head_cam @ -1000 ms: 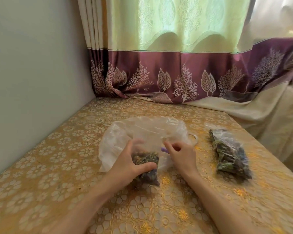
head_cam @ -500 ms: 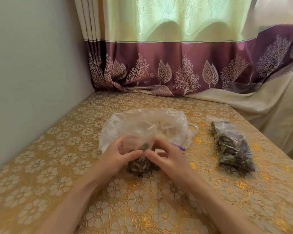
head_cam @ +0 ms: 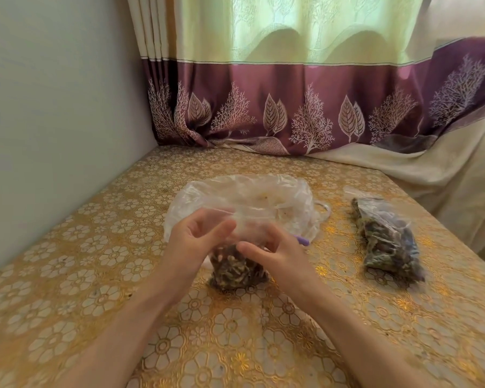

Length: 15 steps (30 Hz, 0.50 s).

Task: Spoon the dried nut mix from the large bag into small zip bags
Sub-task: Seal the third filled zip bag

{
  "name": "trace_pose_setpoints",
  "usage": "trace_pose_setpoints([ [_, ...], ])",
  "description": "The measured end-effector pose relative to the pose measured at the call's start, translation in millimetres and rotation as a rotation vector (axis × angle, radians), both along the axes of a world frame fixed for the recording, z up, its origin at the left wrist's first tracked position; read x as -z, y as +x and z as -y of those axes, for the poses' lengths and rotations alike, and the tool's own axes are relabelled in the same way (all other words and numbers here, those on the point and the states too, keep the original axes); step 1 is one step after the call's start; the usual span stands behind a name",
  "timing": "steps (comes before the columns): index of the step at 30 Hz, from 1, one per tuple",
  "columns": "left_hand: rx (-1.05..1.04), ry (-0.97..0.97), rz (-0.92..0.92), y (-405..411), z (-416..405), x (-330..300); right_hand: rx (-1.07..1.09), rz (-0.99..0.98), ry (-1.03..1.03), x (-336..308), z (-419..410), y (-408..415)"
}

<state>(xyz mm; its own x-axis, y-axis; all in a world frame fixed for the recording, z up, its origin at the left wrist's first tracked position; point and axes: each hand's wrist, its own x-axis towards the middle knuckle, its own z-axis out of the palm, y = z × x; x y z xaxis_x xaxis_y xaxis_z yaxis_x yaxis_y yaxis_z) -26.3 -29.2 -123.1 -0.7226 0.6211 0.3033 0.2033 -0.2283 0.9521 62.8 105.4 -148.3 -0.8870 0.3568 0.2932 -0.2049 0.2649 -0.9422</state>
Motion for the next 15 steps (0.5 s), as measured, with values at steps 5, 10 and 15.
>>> trace_pose_setpoints([
  [5, -0.097, 0.163, 0.225, -5, -1, -4, -0.051, -0.038, -0.234, -8, -3, 0],
  [10, -0.091, 0.182, 0.234, -10, 7, -9, -0.075, -0.034, -0.241, -12, -7, 5],
  [15, -0.126, 0.163, 0.177, -9, 8, -10, -0.092, -0.041, -0.242, -16, -7, 8],
])
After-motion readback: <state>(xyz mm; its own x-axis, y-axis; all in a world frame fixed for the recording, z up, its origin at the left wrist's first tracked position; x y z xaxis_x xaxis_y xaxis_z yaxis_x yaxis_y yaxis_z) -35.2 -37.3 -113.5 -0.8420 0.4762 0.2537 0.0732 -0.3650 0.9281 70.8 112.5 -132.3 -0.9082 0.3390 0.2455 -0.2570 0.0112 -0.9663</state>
